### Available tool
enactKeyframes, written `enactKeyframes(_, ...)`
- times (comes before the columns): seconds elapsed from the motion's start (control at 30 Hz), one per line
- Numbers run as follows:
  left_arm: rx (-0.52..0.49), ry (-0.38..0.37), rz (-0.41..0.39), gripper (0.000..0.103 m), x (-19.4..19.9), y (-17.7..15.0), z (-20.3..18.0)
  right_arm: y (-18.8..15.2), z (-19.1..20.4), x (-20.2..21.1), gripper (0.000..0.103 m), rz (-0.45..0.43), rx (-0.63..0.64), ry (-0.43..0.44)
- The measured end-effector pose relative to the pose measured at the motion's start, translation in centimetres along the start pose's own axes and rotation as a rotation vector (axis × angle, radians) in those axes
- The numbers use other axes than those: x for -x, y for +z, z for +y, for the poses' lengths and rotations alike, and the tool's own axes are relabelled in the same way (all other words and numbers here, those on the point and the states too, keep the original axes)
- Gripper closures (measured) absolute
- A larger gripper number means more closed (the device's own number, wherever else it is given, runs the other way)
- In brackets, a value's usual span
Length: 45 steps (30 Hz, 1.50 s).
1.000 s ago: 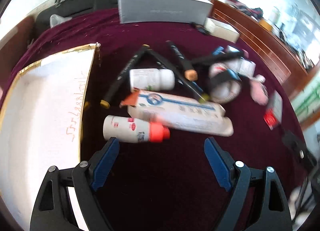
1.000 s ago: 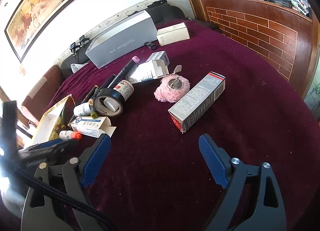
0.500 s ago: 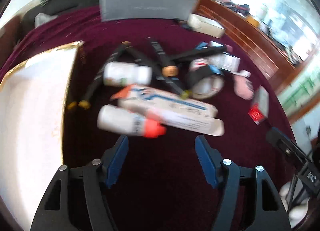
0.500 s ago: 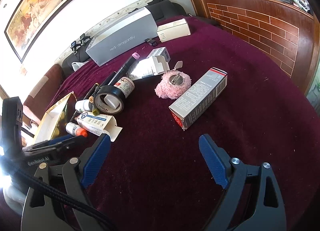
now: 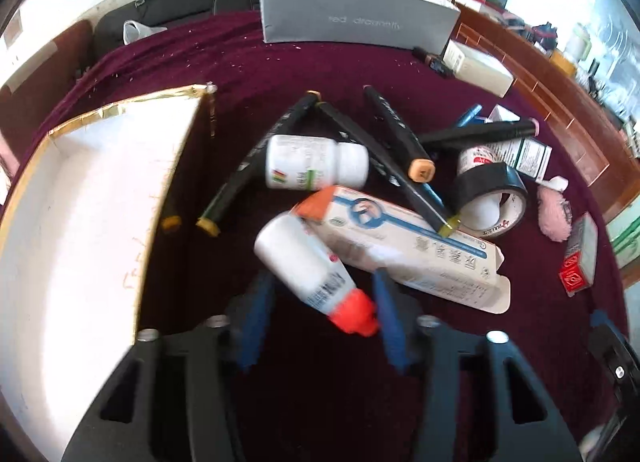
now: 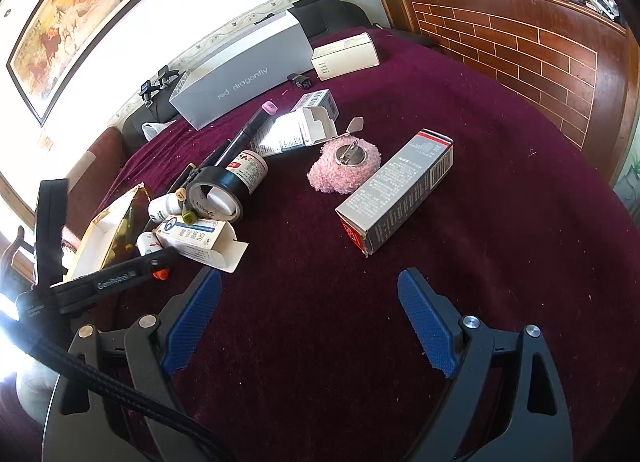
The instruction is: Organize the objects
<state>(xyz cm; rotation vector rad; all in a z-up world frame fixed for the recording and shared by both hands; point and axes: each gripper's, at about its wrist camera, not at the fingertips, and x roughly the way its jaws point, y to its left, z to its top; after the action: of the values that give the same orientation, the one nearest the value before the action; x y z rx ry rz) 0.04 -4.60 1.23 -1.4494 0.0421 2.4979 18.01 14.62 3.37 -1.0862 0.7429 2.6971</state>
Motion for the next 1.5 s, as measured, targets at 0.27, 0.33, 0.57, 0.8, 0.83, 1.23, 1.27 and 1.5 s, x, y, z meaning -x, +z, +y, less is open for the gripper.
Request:
enactKeyframes(0.27, 0.01, -0.016, -0.003, 0.079, 0.8, -0.7, 2.5, 0.0, 0.0, -0.5, 0.012, 0.024, -0.007, -0.012)
enactKeyframes(0.33, -0.001, 0.0, -0.003, 0.079, 0.6, -0.4, 1.8, 0.1, 0.0, -0.6, 0.012, 0.03, -0.009, -0.015)
enactKeyframes(0.57, -0.081, 0.12, -0.034, 0.08, -0.3, 0.0, -0.6, 0.1, -0.1, -0.8, 0.012, 0.043, -0.012, -0.024)
enactKeyframes(0.8, -0.023, 0.029, -0.051, 0.08, 2.1, -0.9, 0.9, 0.1, -0.2, -1.2, 0.012, 0.067, -0.026, -0.031)
enactKeyframes(0.83, -0.018, 0.023, -0.059, 0.08, 2.8, -1.2, 1.1, 0.1, -0.1, -1.3, 0.012, 0.072, -0.024, -0.033)
enactKeyframes(1.23, -0.038, 0.016, -0.148, 0.08, 8.8, -5.2, 2.7, 0.0, 1.2, -2.1, 0.011, 0.106, 0.042, -0.122)
enactKeyframes(1.27, -0.037, 0.009, -0.156, 0.08, 9.3, -5.5, 2.9, 0.0, 1.4, -2.2, 0.011, 0.113, 0.054, -0.136)
enactKeyframes(1.5, -0.037, -0.056, -0.213, 0.08, 12.8, -7.5, 3.7, -0.1, 3.1, 2.0, 0.011, 0.116, 0.078, -0.116)
